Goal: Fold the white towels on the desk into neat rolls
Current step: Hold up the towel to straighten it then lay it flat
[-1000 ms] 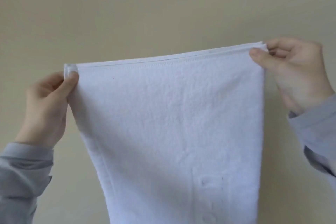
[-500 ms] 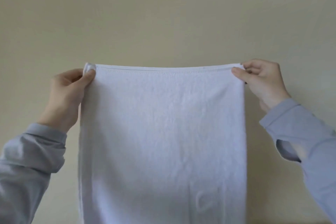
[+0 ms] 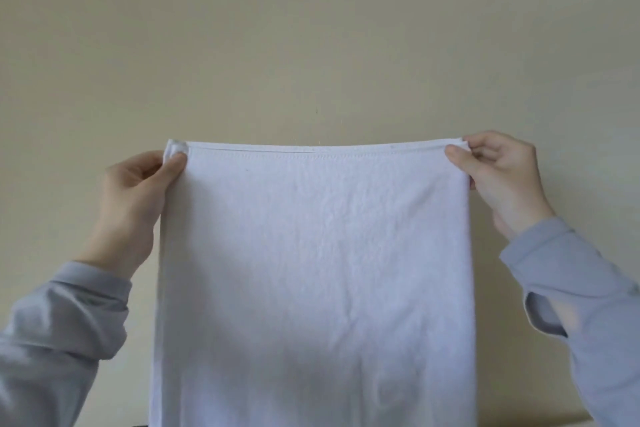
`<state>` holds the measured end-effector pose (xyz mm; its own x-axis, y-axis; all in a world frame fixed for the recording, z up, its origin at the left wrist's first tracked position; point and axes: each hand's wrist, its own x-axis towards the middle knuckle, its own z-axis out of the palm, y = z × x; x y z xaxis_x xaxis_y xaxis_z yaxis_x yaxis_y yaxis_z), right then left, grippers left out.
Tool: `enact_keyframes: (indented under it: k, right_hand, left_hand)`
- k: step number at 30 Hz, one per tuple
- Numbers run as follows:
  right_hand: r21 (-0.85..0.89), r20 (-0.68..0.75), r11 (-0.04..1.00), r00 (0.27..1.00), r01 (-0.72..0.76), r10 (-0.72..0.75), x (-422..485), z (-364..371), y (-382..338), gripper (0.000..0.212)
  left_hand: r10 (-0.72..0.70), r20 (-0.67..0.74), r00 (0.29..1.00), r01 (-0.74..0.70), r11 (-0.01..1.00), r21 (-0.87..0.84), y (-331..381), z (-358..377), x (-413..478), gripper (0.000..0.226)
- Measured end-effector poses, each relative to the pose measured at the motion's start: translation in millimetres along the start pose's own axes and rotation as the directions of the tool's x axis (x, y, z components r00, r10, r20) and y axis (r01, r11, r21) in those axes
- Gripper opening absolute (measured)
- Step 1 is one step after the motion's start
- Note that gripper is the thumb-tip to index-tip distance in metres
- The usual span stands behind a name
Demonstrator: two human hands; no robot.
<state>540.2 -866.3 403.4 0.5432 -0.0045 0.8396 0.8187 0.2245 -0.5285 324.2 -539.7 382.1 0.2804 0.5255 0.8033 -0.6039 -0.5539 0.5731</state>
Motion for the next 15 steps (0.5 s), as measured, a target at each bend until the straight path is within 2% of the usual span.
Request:
enact_keyframes:
  k: [5, 15]
  right_hand:
    - [-0.003, 0.026, 0.999, 0.999, -0.042, 0.042, -4, -12, -1, 0.020]
    - [-0.081, -0.044, 0.995, 0.998, -0.059, 0.056, -2, -59, 8, 0.018]
  left_hand:
    - [-0.019, 0.021, 1.000, 0.019, 1.000, 0.003, 0, 8, -2, 0.025]
    - [-0.046, 0.068, 0.997, 0.050, 0.997, -0.062, 8, 52, -33, 0.019]
